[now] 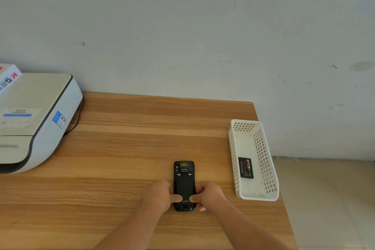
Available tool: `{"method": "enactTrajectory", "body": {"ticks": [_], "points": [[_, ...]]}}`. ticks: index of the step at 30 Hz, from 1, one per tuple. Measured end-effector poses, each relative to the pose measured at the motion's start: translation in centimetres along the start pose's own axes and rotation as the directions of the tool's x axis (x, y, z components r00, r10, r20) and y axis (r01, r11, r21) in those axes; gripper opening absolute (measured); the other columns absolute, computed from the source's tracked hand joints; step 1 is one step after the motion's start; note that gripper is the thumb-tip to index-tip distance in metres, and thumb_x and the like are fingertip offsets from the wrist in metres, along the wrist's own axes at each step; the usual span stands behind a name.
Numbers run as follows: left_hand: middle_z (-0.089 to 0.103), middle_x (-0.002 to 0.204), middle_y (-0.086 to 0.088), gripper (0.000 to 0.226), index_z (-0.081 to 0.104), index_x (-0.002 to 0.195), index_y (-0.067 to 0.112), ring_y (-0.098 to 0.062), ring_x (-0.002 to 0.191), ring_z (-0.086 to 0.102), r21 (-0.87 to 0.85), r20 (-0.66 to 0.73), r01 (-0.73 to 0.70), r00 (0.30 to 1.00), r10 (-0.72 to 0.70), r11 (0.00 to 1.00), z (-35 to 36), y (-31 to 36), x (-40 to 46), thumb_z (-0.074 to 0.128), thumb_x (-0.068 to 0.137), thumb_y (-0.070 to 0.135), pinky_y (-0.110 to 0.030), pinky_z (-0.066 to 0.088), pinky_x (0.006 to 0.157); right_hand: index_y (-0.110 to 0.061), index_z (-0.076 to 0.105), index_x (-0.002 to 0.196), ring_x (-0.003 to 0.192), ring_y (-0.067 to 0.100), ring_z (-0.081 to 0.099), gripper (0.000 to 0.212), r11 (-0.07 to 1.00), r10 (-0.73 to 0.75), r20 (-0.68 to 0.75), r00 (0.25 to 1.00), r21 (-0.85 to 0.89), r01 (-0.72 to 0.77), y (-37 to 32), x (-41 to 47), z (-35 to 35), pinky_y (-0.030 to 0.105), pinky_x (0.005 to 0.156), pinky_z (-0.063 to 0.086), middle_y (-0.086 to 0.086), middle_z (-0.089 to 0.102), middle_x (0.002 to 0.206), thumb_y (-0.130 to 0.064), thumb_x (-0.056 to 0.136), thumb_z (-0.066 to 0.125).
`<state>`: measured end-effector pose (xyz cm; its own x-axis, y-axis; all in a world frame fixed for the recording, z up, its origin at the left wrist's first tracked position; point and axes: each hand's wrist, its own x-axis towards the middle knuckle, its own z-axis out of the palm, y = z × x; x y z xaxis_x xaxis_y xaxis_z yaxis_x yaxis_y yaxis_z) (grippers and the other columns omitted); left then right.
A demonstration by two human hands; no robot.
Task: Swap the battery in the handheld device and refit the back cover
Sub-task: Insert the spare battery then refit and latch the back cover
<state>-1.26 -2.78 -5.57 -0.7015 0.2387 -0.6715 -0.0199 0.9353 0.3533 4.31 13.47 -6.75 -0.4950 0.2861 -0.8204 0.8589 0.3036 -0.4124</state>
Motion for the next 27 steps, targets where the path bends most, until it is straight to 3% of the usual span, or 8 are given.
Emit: {"method": "enactTrajectory", "body": {"ticks": [5,12,17,20,22,27], "points": [[0.062,0.073,0.005,0.03,0.055,0.072,0.022,-0.011,0.067,0.057,-0.063,0.019,-0.006,1.0,0.007,0.998,-0.1,-0.2,-0.8,0.076,0.079,0.043,-0.027,0.044,0.064,-0.013,0.061,0.094,0.062,0.016,0.069,0.027,1.0,-0.01,0.023,1.0,0.023,0.009,0.0,-0.4,-0.2,0.037,0.073,0.062,0.007,0.073,0.088,-0.011,0.077,0.081],[0.068,0.08,0.003,0.026,0.062,0.077,0.021,-0.014,0.077,0.063,-0.093,0.042,0.031,0.999,-0.027,0.995,0.4,-0.6,-0.6,0.079,0.077,0.041,-0.032,0.052,0.077,-0.015,0.058,0.088,0.061,0.014,0.069,0.026,1.0,-0.029,0.007,1.0,-0.009,0.029,0.3,-0.4,-0.1,0.03,0.071,0.061,0.004,0.073,0.089,-0.014,0.078,0.081],[0.064,0.079,0.005,0.029,0.056,0.077,0.022,-0.013,0.076,0.059,-0.074,0.116,0.043,0.993,-0.034,0.996,-1.0,0.3,0.3,0.08,0.077,0.039,-0.027,0.045,0.068,-0.014,0.055,0.084,0.063,0.017,0.069,0.026,0.998,0.025,0.053,0.998,0.059,-0.028,-0.2,-0.2,-0.6,0.028,0.062,0.059,0.007,0.071,0.083,-0.013,0.079,0.08],[0.064,0.084,0.002,0.034,0.06,0.087,0.018,-0.015,0.078,0.06,-0.104,0.062,0.043,0.997,-0.037,0.994,-1.4,0.7,1.4,0.067,0.085,0.051,-0.029,0.048,0.072,-0.011,0.056,0.089,0.059,0.019,0.065,0.025,0.982,0.054,0.02,0.998,0.179,-0.057,-1.5,0.7,-1.3,0.028,0.062,0.057,0.008,0.068,0.078,-0.016,0.081,0.079],[0.067,0.088,0.0,0.038,0.064,0.092,0.015,-0.017,0.085,0.064,-0.075,0.035,0.05,0.998,-0.048,0.996,-1.6,0.9,2.0,0.06,0.089,0.053,-0.03,0.051,0.077,-0.01,0.055,0.091,0.058,0.016,0.064,0.024,0.987,0.044,-0.006,0.999,0.154,-0.043,-2.4,1.0,-1.5,0.026,0.059,0.057,0.008,0.069,0.081,-0.022,0.084,0.076],[0.069,0.084,0.001,0.034,0.065,0.086,0.018,-0.015,0.08,0.065,-0.046,0.012,0.074,0.997,-0.073,0.996,-1.5,1.0,3.1,0.065,0.086,0.052,-0.032,0.053,0.079,-0.014,0.053,0.085,0.062,0.016,0.062,0.022,0.992,0.064,-0.013,0.998,0.113,-0.062,-3.3,1.7,-1.6,0.024,0.056,0.054,0.006,0.068,0.085,-0.022,0.087,0.073]]}}
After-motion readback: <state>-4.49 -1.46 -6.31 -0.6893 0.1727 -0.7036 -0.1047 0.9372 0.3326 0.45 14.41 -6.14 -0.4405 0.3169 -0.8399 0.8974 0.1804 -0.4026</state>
